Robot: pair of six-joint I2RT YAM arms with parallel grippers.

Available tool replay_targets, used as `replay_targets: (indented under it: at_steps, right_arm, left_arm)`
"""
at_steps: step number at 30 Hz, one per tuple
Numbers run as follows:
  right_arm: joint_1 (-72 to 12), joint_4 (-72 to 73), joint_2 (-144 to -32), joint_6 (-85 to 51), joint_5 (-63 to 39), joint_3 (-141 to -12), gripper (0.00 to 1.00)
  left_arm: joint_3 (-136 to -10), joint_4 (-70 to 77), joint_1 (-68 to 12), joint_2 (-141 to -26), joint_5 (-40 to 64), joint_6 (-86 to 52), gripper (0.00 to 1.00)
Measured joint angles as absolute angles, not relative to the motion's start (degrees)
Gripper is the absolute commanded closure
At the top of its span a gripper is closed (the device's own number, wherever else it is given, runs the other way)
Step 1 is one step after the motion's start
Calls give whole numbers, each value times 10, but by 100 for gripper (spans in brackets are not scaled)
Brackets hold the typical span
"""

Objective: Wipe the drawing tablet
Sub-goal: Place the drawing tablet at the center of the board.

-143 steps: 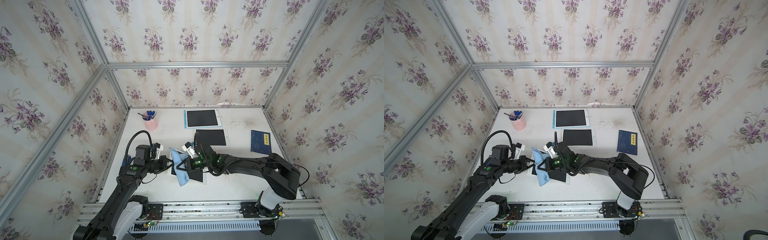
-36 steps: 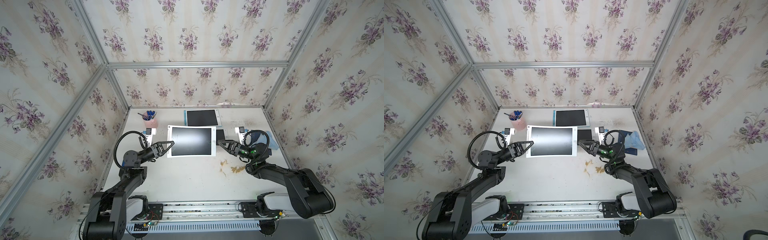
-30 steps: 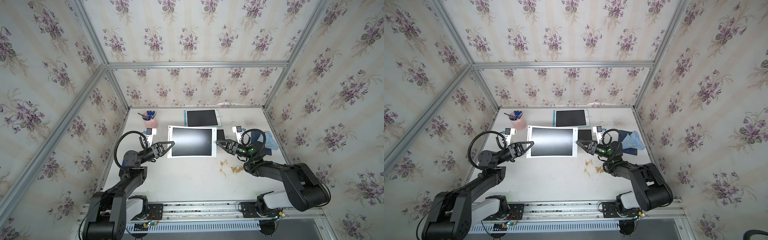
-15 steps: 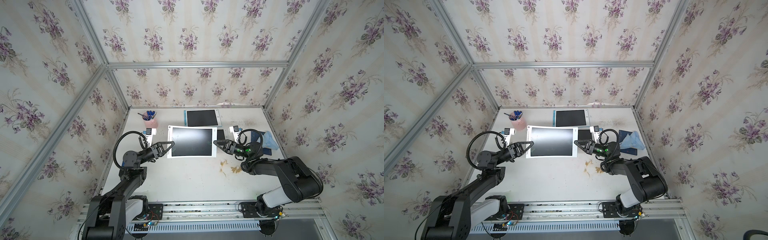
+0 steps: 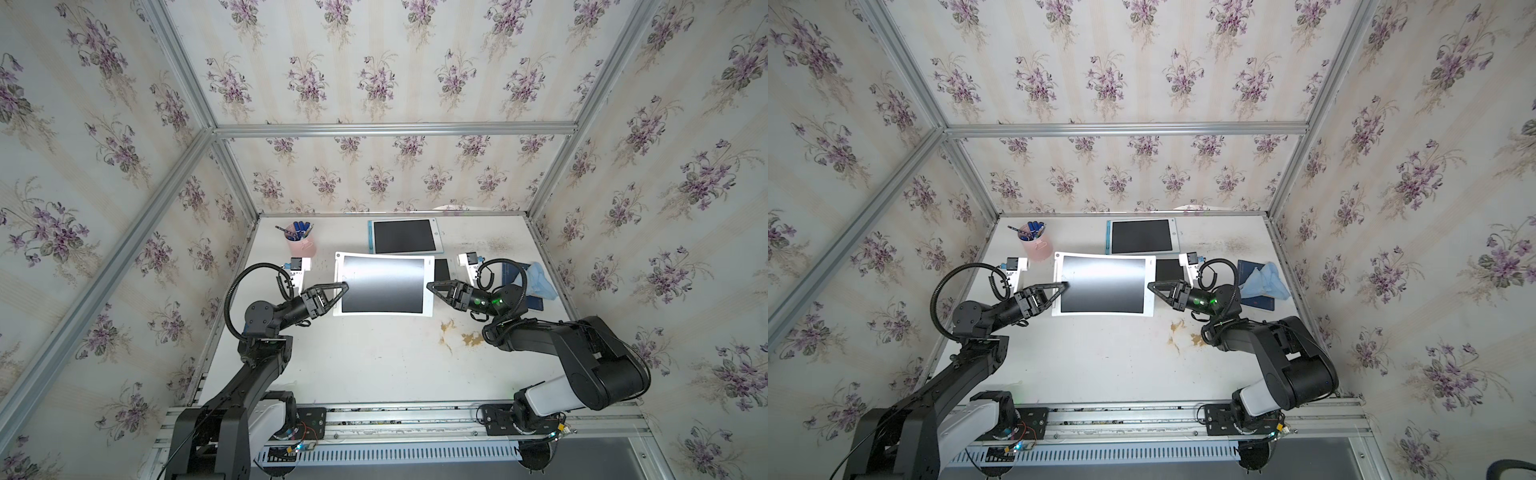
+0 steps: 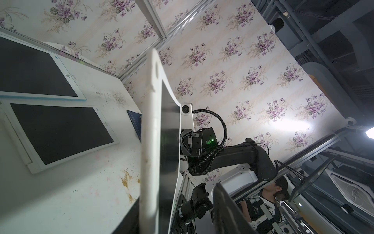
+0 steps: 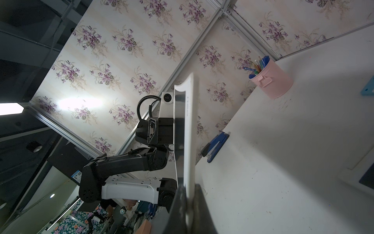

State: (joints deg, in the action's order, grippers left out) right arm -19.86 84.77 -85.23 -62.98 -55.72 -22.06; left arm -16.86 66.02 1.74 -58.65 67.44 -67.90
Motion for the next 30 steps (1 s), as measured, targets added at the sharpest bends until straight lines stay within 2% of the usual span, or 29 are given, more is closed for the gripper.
replay_targets:
  at_steps: [1,4,6,9,12,15,20,23,30]
  right_arm:
    - [-199,842,-850,-630,-557,-220,100]
    - [-197,813,-835,-627,-558,-231,100]
    - [-192,774,-811,-616,-559,-249,100]
    - [-181,632,-748,-562,-546,-312,100]
    - [-176,442,-701,-468,-489,-413,100]
    - [-173,303,-710,-398,-429,-503,100]
    - [-166,123,-833,-353,-348,-628,100]
    - [-163,71,-927,-360,-329,-689,100]
    - [-173,110,-1142,-494,-394,-797,100]
  left_arm:
    - [-169,648,17,-580,674,-674,28]
    - [-173,592,17,-556,667,-643,0]
    - [-174,536,18,-531,652,-618,0]
    - [-174,433,19,-483,625,-569,0]
    - [-187,313,20,-434,589,-529,0]
    - [-243,148,20,-395,540,-474,0]
    - [-329,-60,21,-364,484,-373,0]
    - [-365,-145,21,-372,470,-323,0]
    - [-354,-225,20,-399,460,-280,0]
